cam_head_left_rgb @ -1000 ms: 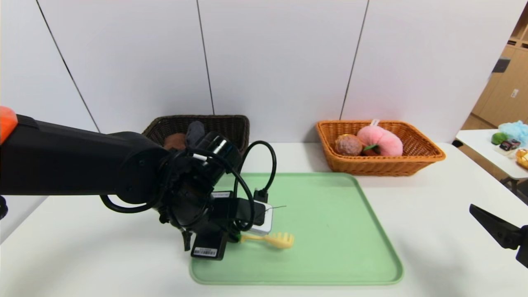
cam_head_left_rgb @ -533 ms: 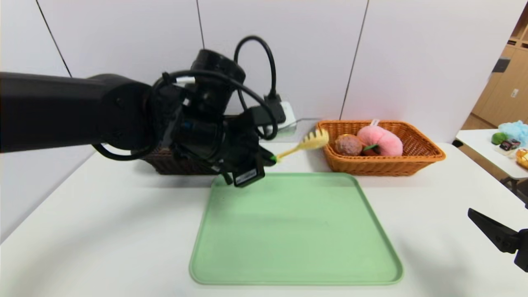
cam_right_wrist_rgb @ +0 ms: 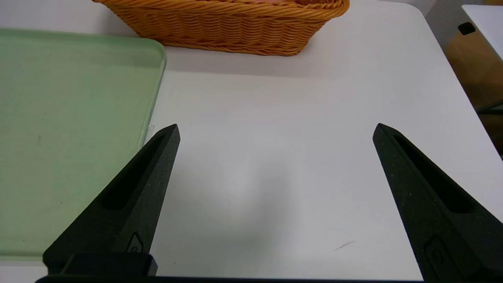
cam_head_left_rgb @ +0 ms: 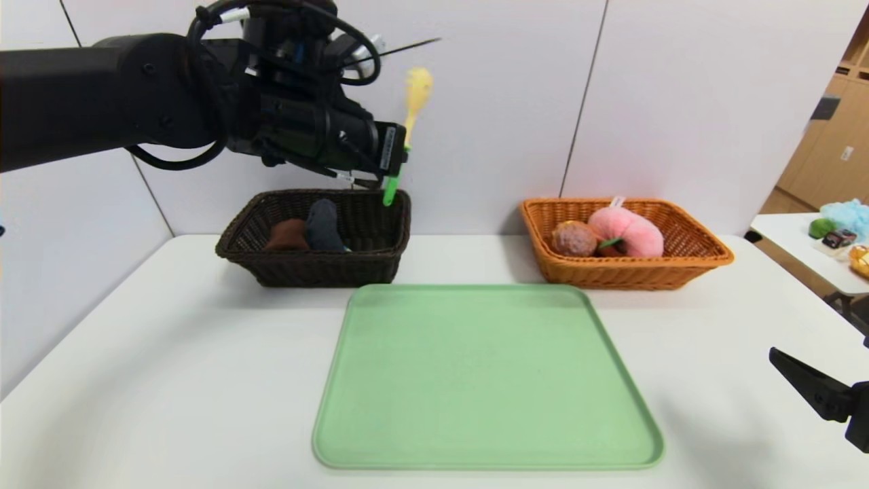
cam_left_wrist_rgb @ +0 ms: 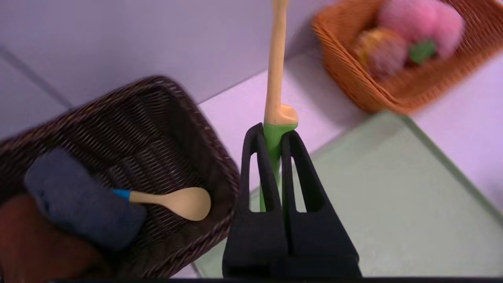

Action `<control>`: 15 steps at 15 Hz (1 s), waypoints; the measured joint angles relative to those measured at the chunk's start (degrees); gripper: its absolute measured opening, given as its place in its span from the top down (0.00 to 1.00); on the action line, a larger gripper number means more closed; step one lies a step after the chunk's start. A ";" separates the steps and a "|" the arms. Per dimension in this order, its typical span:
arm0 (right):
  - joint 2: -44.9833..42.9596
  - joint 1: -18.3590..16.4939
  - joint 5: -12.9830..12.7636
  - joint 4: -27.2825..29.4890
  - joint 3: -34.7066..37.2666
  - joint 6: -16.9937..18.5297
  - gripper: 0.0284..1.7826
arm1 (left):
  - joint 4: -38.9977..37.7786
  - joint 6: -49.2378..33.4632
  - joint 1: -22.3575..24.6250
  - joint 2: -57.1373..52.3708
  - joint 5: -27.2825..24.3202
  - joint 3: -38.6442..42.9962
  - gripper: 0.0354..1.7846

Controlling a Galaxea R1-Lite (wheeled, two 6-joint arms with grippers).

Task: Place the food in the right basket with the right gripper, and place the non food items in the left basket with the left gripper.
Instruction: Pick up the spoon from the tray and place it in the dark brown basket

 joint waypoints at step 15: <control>-0.76 0.00 -0.37 -0.06 1.04 -0.83 0.05 | -21.41 -10.17 4.00 16.02 21.97 6.78 0.93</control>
